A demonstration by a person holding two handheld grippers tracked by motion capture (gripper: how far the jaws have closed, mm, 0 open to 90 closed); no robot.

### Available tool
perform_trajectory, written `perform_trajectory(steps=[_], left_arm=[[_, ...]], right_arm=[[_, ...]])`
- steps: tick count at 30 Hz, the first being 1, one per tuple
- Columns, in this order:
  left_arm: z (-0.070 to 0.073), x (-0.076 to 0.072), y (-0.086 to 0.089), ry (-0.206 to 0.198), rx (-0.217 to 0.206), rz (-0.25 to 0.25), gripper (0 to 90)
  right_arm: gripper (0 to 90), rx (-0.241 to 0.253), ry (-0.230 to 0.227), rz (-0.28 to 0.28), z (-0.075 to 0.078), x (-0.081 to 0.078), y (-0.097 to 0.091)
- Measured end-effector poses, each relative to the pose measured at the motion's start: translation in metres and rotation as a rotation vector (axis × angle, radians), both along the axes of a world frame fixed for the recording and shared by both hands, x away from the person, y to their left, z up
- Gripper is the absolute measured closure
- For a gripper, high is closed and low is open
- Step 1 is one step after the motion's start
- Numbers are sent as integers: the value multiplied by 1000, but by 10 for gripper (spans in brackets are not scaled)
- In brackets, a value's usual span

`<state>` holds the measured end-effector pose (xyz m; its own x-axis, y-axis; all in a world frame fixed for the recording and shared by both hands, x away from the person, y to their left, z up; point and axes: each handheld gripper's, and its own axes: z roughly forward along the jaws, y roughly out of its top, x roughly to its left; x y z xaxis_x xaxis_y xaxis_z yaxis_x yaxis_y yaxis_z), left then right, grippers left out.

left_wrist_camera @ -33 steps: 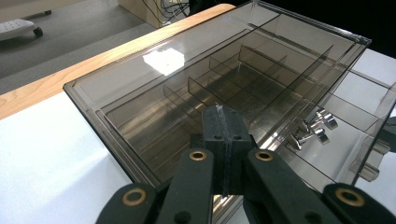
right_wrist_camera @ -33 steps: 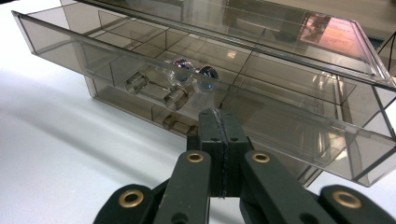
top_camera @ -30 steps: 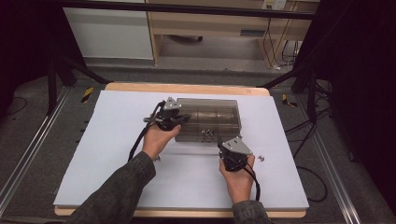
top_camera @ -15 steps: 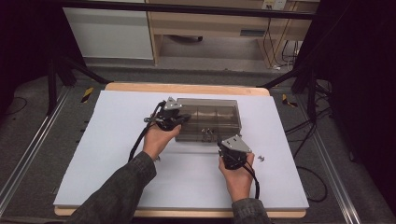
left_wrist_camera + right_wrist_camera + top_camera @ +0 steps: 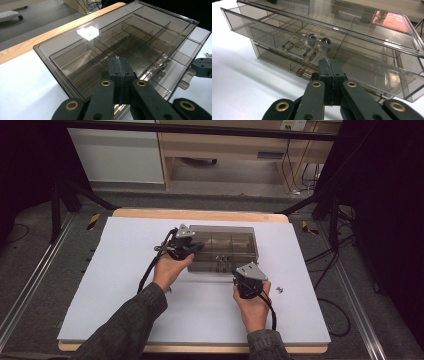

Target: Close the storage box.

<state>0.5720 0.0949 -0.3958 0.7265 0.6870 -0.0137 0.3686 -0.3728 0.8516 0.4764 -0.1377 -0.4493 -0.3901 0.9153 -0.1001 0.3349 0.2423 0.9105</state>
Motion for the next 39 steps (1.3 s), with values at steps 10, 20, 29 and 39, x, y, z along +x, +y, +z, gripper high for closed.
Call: perform_trajectory(steps=[10,20,29,39], left_arm=[[0,0,0,2,5,-4,900],[0,-1,0,0,3,-4,900],[0,0,0,-2,6,-4,900],[1,-1,0,-2,10,-6,900]], right_arm=[[900,1,-4,-4,2,7,1],[900,-3,-7,-8,2,15,4],[900,7,-3,-18,1,22,2],[900,16,-3,-23,0,25,-1]])
